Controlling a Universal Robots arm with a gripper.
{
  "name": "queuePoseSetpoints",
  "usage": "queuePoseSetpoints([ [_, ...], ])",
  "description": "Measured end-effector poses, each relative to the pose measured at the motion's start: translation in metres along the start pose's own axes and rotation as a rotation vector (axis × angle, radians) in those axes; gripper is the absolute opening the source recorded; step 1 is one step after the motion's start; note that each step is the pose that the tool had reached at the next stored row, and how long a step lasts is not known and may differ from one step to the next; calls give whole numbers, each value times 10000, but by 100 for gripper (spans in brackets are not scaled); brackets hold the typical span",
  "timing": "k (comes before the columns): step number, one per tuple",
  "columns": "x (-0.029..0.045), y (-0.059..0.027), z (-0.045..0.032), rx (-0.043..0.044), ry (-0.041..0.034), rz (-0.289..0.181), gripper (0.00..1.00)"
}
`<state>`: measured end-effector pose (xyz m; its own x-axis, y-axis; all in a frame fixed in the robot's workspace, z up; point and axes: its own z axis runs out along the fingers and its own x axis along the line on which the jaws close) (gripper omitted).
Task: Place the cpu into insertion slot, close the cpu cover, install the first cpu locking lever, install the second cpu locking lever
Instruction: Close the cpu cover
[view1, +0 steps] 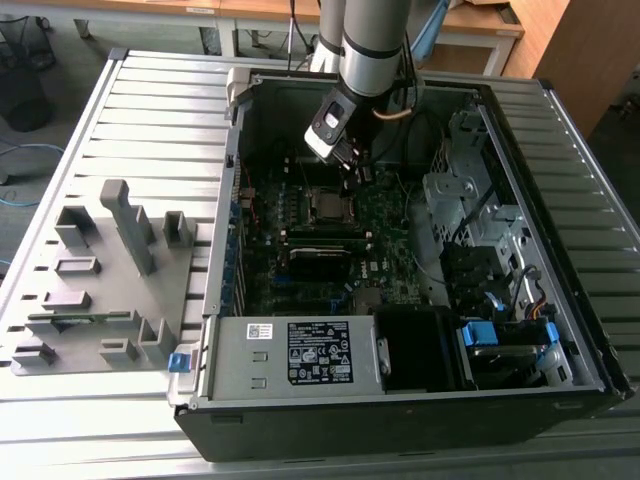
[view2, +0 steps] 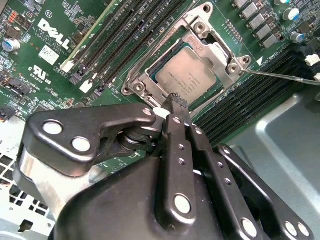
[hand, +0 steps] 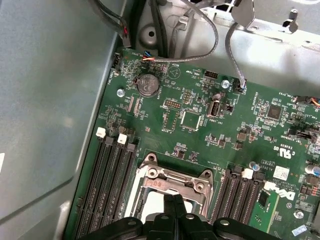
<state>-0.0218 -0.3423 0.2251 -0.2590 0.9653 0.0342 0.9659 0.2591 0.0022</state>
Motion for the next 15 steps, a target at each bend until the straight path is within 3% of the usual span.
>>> queuePoseSetpoints([
  [5,0,0,0,11,1,-323,10],
  [15,0,0,2,66,4,-1946,10],
])
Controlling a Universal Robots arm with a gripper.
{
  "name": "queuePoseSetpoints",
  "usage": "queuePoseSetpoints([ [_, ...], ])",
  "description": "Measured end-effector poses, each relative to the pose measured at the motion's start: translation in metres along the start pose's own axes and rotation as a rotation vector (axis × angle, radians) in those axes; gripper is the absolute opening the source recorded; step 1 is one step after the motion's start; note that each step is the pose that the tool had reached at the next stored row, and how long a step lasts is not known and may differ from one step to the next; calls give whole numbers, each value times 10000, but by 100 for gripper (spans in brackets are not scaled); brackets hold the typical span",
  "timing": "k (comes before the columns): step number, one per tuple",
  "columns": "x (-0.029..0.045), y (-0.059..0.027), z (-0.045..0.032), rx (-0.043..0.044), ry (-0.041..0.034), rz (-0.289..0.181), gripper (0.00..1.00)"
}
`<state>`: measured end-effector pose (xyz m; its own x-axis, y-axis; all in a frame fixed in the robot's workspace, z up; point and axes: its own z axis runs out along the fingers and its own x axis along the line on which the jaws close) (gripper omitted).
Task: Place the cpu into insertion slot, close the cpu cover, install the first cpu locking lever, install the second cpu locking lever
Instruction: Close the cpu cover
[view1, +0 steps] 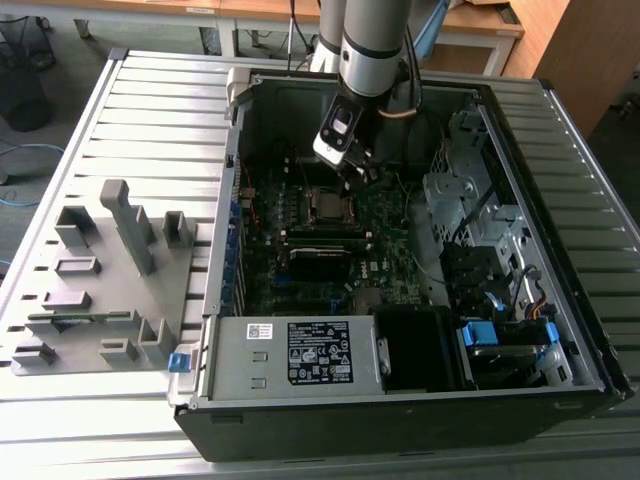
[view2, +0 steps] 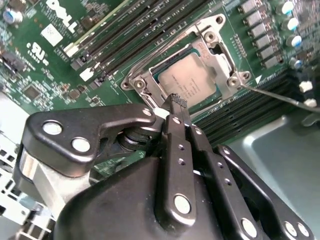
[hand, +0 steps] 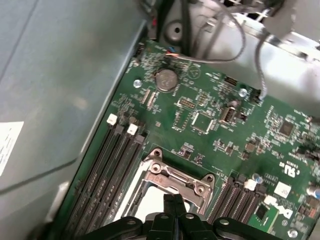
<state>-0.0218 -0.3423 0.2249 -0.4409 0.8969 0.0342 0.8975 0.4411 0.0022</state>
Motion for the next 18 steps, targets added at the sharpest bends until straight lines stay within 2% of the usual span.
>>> queuePoseSetpoints([
  [3,0,0,0,15,1,-436,10],
  [12,0,0,0,19,1,-541,10],
  [18,0,0,1,53,4,-1556,10],
])
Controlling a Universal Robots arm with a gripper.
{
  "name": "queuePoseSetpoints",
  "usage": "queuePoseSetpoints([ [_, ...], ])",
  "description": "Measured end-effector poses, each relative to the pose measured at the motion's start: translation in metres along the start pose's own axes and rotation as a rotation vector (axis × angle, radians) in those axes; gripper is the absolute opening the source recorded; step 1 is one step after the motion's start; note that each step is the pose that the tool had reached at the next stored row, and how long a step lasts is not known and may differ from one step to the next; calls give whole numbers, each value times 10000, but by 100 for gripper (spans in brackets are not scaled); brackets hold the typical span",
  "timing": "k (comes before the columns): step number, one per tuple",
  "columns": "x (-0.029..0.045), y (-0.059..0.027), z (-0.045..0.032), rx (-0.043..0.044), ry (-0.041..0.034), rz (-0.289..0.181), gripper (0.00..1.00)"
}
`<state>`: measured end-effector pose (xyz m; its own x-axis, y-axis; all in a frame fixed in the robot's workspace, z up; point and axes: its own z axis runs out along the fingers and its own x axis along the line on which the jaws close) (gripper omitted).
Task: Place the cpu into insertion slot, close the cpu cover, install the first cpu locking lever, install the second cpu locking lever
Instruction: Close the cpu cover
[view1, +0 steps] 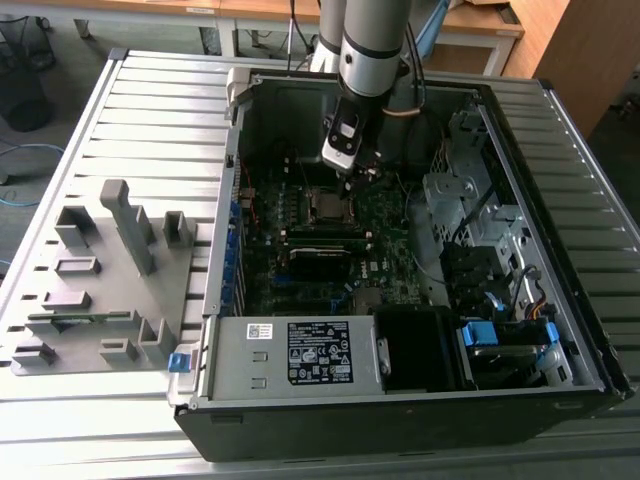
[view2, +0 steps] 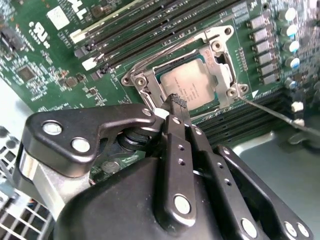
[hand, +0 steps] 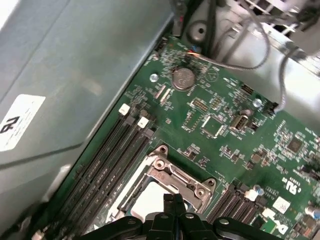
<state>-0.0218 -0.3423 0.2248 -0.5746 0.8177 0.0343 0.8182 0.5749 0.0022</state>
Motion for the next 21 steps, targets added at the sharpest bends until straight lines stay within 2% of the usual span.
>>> queuePoseSetpoints([
  [17,0,0,7,106,6,-3072,10],
  [19,0,0,7,113,7,-3287,10],
  [21,0,0,7,113,7,-3303,10],
])
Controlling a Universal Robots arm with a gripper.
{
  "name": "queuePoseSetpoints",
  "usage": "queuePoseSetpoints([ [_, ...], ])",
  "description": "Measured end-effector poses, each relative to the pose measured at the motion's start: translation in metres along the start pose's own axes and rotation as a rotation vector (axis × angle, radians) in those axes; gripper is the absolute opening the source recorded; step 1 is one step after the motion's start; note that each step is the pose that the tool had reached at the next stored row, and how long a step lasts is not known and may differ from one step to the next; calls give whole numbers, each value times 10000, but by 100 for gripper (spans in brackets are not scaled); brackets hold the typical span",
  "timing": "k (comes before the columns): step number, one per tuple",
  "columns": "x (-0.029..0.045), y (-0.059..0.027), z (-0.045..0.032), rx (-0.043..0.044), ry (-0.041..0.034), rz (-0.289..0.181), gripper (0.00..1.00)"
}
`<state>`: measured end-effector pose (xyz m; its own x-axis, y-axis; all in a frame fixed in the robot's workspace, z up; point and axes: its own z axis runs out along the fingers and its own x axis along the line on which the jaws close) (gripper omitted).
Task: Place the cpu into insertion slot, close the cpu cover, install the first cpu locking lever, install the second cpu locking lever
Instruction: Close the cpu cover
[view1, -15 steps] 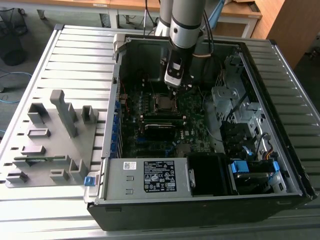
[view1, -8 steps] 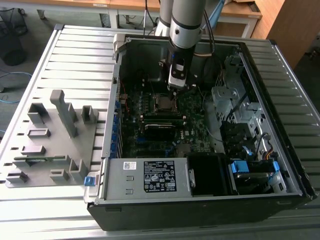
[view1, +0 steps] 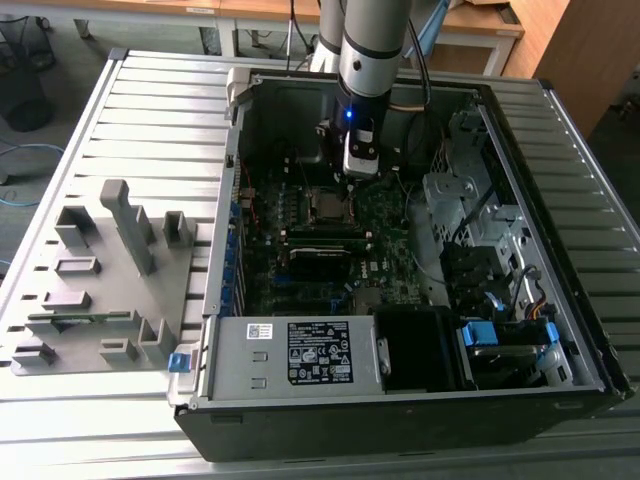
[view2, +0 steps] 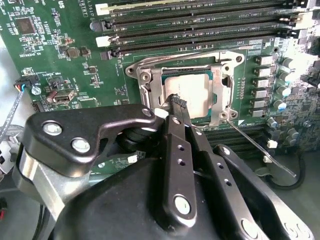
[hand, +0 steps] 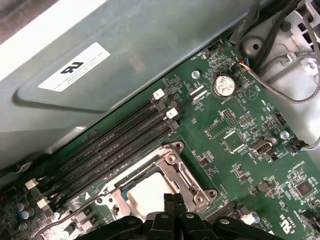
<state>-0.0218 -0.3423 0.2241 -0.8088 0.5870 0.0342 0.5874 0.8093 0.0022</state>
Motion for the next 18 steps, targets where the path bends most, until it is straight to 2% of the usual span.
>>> queuePoseSetpoints([
  [11,0,0,0,1,0,-27,10],
  [18,0,0,0,18,1,-551,10],
])
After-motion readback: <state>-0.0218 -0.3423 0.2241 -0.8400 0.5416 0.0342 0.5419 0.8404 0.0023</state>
